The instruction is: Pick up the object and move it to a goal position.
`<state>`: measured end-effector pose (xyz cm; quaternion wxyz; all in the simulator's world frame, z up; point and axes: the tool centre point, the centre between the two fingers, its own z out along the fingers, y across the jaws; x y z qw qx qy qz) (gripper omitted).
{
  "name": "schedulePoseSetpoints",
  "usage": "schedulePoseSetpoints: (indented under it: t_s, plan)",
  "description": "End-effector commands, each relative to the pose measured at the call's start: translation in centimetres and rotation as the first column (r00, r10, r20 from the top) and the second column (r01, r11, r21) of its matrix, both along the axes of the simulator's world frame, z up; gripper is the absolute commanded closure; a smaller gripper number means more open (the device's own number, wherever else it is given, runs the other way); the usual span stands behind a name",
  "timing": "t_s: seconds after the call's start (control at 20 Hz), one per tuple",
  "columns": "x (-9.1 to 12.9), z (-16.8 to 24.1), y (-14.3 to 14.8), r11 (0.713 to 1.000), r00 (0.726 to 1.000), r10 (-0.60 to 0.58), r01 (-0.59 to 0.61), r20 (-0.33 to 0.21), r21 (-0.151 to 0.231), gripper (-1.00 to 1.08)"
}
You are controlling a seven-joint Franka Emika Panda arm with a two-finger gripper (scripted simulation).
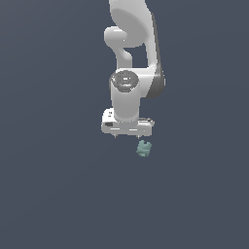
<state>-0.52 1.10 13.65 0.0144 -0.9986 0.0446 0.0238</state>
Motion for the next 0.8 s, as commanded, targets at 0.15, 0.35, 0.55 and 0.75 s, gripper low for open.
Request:
schedulePoseSetpoints:
  t_s: [0.15, 0.35, 0.55, 0.75]
  plan:
    - [0.3, -0.8, 1.4, 0.999, 0.999, -0.041, 0.041, 0.006, -0.007, -0.92]
    - [0.5, -1.6, 3.0, 0.996, 0.996, -0.088, 0.088, 0.013, -0.014, -0.92]
    - [0.7, -2.7, 4.9, 0.989, 0.989, -0.145, 0.145, 0.024, -0.022, -0.92]
    - [0.9, -3.6, 6.6, 0.981, 0.981, -0.191, 0.192, 0.033, -0.027, -0.92]
